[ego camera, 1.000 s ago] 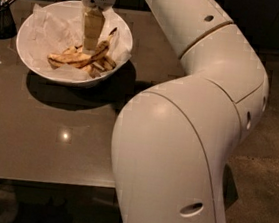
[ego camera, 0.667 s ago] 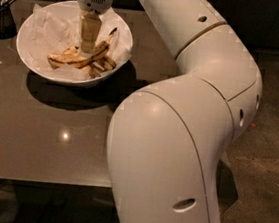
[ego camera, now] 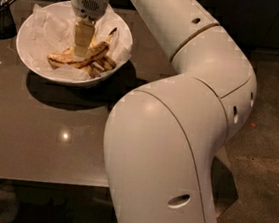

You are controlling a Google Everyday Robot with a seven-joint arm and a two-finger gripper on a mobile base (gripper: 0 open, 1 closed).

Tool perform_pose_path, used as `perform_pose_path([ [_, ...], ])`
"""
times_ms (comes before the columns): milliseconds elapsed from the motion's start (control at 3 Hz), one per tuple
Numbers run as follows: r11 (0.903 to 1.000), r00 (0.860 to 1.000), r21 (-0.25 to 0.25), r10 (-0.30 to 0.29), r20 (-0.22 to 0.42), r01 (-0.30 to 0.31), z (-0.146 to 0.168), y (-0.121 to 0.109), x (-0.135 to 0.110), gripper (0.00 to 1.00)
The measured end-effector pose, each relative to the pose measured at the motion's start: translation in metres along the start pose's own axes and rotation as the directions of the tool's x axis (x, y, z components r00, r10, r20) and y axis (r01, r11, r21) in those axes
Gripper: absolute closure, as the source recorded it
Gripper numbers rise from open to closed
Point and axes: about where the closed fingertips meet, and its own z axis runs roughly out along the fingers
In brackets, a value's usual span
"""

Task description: Pick banana from white bowl

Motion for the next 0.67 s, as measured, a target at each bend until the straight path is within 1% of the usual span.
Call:
perform_pose_path([
  [667, 0.9984, 0.998, -0.021, 0.054, 0.015, -0.053, 0.0109, 0.0067, -0.0058, 0.38],
])
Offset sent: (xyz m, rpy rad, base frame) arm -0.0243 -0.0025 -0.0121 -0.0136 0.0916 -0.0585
